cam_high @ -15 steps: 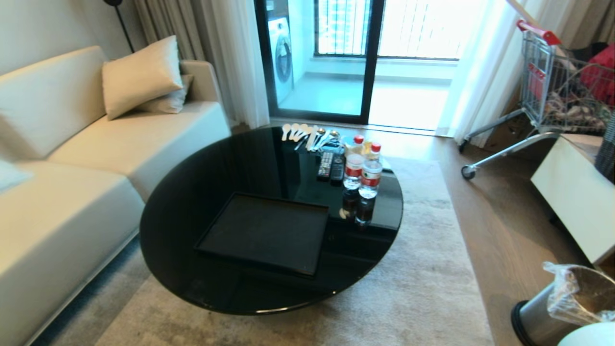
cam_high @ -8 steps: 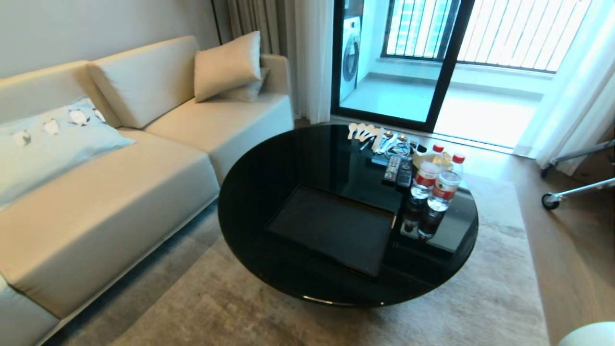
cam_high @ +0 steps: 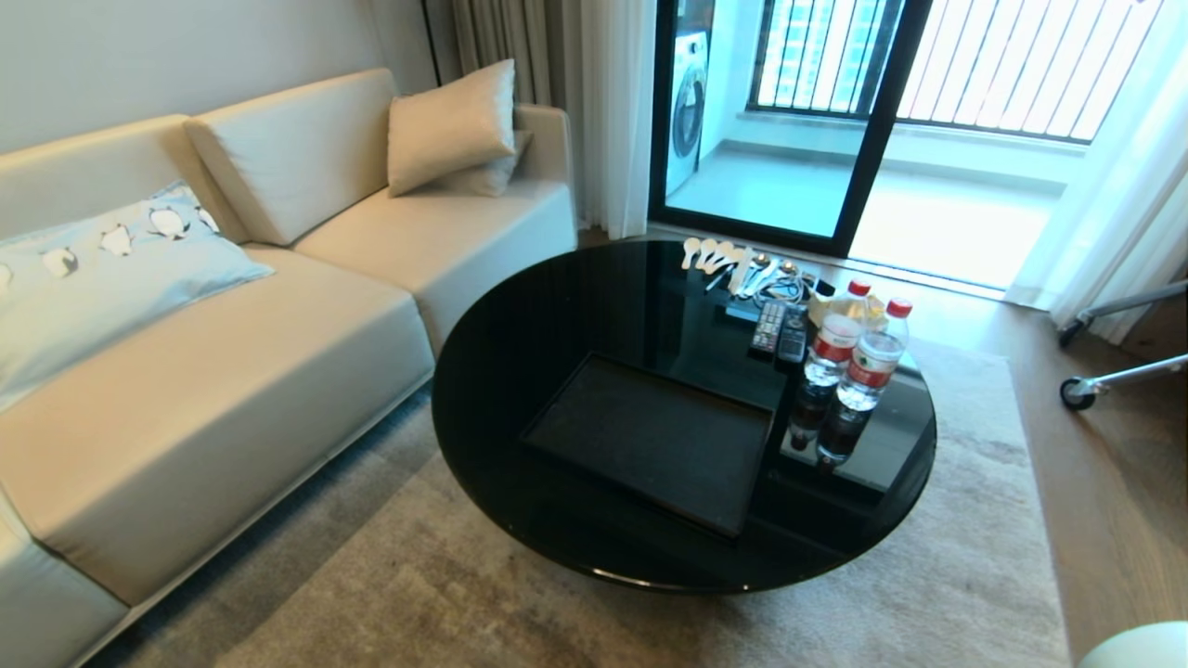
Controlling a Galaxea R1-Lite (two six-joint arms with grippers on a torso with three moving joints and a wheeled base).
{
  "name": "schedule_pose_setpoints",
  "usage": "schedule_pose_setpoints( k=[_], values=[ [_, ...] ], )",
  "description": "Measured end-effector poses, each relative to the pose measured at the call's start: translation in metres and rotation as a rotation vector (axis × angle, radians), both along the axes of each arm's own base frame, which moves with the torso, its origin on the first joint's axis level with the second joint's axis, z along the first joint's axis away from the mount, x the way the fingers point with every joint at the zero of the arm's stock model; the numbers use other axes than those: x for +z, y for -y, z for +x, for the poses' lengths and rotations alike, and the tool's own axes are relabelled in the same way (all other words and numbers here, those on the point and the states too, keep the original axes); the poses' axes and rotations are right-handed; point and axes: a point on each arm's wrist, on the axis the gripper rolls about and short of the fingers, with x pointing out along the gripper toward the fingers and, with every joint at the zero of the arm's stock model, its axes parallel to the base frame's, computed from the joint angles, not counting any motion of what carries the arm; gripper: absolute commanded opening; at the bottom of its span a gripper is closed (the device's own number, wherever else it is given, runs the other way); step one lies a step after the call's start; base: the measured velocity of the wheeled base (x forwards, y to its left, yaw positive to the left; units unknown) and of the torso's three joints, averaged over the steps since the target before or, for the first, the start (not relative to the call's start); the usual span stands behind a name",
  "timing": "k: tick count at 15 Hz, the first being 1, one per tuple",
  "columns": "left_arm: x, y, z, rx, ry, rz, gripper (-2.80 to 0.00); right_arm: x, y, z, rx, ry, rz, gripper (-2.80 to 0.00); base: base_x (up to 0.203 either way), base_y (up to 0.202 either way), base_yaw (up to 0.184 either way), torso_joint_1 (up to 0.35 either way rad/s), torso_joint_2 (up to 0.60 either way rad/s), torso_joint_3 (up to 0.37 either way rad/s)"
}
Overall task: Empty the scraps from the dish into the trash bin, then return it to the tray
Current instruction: Put the bowl back to the table
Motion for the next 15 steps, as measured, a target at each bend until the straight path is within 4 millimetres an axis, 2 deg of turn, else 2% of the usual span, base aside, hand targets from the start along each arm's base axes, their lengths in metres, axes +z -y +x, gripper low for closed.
schedule_pose_setpoints(
  k=[15],
  values=[
    [0.0, 0.0, 0.0, 0.0, 0.0, 0.0, -2.8, 0.0, 0.0, 0.0, 0.0, 0.0, 0.0, -2.8, 0.0, 0.0, 0.0, 0.0, 0.0, 0.0]
  ],
)
